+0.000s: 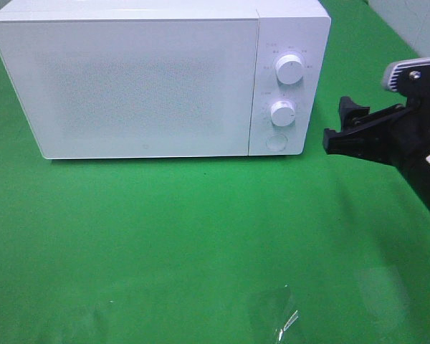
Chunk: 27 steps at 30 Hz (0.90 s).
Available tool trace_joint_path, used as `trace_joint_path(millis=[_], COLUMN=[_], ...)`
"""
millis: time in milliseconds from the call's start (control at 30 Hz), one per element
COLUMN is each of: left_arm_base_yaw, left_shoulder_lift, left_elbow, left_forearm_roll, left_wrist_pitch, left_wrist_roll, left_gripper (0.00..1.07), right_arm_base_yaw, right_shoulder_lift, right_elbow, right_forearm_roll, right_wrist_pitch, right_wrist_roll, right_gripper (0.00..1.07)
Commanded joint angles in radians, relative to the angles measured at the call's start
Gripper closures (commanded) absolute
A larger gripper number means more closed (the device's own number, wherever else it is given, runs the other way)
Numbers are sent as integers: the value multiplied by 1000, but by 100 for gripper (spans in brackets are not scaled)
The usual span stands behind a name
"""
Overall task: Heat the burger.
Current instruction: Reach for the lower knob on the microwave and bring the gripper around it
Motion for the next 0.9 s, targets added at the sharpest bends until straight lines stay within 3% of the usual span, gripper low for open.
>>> trace_joint_path(millis=[33,233,900], left_arm_base_yaw=[1,1,1], left_shoulder_lift=[-15,-15,-14], left_elbow=[4,4,4], left_forearm_roll=[-9,-9,-8], left_wrist_pitch=[-15,-15,-15], left_wrist_roll=[2,2,2], left_gripper=[12,12,12], right_arm_base_yaw=[48,98,96], right_shoulder_lift=[53,133,341], right_elbow=[-40,-96,-249], right_forearm_roll=[23,23,22], right_wrist_pitch=[-46,-67,-115], right_wrist_roll=[-13,-13,27], right_gripper=[31,31,31])
